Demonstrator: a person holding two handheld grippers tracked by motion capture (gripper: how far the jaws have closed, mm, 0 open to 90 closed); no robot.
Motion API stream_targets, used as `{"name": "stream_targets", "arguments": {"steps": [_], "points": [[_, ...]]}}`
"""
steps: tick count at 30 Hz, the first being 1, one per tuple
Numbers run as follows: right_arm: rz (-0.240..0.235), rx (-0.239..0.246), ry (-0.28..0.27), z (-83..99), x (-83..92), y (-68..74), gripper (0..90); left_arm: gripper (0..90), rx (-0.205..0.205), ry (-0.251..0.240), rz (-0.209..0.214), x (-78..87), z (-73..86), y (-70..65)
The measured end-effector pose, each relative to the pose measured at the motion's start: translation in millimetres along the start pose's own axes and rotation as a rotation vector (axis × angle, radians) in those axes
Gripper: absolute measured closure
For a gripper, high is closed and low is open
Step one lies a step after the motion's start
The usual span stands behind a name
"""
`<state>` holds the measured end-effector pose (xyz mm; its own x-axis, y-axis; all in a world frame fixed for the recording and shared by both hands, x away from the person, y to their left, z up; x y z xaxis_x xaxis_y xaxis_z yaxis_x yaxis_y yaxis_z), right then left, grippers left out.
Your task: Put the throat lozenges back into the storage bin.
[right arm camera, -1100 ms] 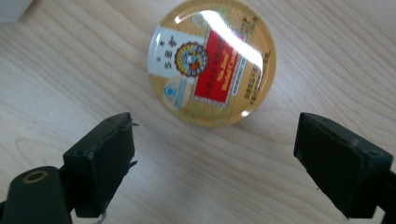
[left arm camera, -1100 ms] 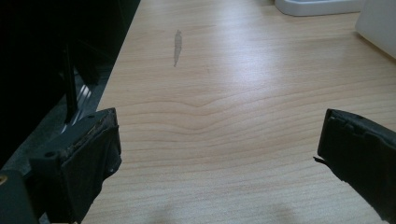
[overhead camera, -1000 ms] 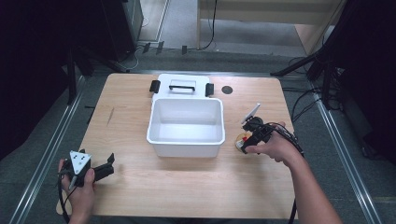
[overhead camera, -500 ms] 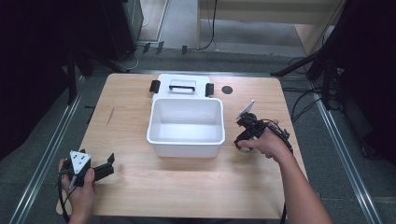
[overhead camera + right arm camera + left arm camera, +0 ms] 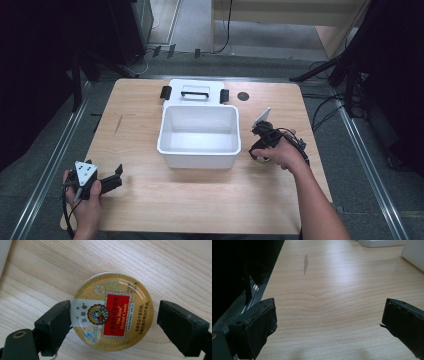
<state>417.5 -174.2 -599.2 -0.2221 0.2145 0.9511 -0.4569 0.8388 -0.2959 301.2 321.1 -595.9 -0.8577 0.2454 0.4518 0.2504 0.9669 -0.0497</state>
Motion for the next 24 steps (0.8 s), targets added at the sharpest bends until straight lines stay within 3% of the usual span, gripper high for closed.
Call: {"name": "stream_targets", "arguments": {"steps": [14, 24], "points": [[-0.028, 0.014, 0.009, 2.7, -6.8, 3.6, 20.5, 0.1, -0.001, 0.002, 0.002, -0.5, 0.1, -0.2], [-0.030, 0.033, -0.011, 6.2, 9.4, -3.7, 20.6, 0.1, -0.004, 0.004, 0.001, -0.6, 0.2, -0.2]]}}
Point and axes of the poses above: each handheld gripper's, and its own axes: x roughly backward along the jaws, z roughly out of its underside, y roughly to its left, the point moved 10 cm from there along -x, roughly forward along the jaws, and after that the axes turned 14 degrees about z, right-handed, at the moved point
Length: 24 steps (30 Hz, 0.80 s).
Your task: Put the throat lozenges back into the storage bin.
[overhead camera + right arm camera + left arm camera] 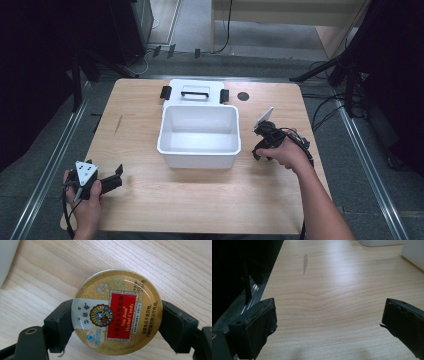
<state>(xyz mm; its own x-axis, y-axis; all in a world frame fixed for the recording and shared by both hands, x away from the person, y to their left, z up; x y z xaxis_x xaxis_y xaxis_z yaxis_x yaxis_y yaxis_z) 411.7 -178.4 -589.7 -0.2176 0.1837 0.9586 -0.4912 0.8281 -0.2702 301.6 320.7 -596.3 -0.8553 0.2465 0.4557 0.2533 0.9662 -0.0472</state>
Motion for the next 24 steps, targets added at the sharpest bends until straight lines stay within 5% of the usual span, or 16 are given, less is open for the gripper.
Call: {"name": "stream_targets", "arguments": {"steps": [24], "points": [[-0.007, 0.068, -0.082, -5.9, 60.2, -17.1, 20.6, 0.1, -0.002, 0.001, -0.002, -0.3, 0.0, -0.4]]}}
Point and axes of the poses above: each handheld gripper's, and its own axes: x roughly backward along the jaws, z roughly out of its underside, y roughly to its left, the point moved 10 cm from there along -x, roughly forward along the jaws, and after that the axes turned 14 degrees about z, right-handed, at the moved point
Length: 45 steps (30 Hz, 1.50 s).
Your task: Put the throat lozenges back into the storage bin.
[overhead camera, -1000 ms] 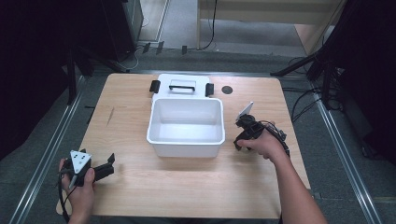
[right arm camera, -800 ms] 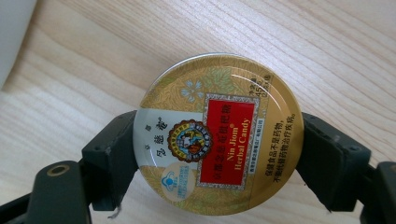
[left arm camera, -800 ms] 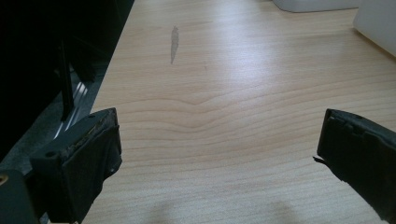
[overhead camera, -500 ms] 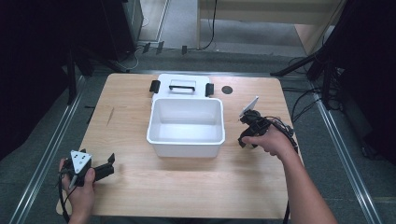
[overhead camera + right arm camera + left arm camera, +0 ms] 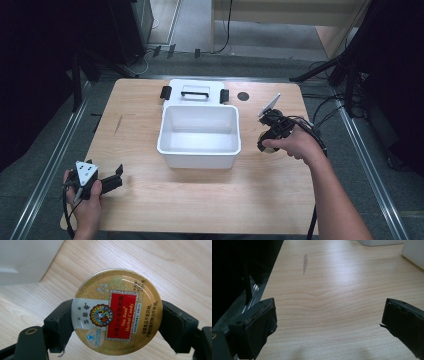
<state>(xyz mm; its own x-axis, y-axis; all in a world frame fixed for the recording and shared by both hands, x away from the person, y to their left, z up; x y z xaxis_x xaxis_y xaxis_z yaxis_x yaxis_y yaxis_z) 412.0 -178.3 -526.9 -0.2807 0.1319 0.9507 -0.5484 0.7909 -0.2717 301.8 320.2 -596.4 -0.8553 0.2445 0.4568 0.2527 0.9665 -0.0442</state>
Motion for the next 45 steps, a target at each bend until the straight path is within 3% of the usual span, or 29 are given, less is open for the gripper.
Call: {"name": "stream_targets", "arguments": {"steps": [10, 19, 36, 45], "points": [[-0.001, 0.131, -0.068, -13.2, 27.1, 2.7, 20.6, 0.1, -0.002, 0.003, 0.002, 0.1, 0.2, 0.4], [-0.005, 0.201, -0.106, -26.7, 49.9, 9.2, 20.6, 0.1, 0.001, 0.001, 0.003, 0.0, 0.2, 0.4], [0.003, 0.315, -0.157, -49.3, 71.0, 29.0, 20.6, 0.1, 0.001, 0.003, 0.005, -0.1, 0.2, 0.3], [-0.010, 0.378, -0.188, -60.9, 74.9, 46.5, 20.6, 0.1, 0.001, 0.003, 0.007, -0.2, 0.1, 0.3]]}}
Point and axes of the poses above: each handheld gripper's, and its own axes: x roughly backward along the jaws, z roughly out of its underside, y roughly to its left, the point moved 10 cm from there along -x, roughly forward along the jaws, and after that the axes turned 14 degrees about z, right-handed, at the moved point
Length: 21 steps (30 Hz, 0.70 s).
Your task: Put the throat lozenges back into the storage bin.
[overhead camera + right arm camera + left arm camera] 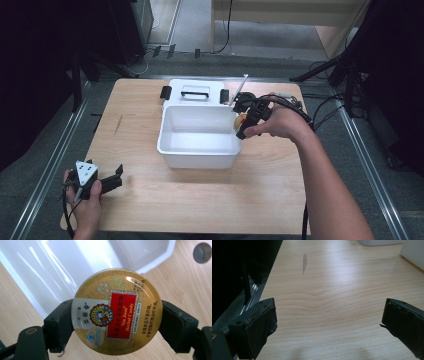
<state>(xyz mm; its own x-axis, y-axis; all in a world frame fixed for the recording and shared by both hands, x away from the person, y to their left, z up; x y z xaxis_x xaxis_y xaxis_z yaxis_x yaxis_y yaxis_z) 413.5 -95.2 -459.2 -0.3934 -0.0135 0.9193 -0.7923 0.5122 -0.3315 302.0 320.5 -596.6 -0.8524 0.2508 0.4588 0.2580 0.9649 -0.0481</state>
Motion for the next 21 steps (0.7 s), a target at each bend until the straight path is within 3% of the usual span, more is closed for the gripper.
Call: {"name": "stream_targets", "arguments": {"steps": [11, 21], "points": [[-0.025, 0.067, -0.063, -16.2, -2.5, 12.1, 20.6, 0.1, 0.002, 0.000, 0.003, 0.2, 0.2, -0.2], [-0.039, 0.114, -0.074, -24.9, -10.1, 21.0, 20.6, 0.1, 0.004, 0.000, 0.005, 0.4, 0.3, -0.4]]}}
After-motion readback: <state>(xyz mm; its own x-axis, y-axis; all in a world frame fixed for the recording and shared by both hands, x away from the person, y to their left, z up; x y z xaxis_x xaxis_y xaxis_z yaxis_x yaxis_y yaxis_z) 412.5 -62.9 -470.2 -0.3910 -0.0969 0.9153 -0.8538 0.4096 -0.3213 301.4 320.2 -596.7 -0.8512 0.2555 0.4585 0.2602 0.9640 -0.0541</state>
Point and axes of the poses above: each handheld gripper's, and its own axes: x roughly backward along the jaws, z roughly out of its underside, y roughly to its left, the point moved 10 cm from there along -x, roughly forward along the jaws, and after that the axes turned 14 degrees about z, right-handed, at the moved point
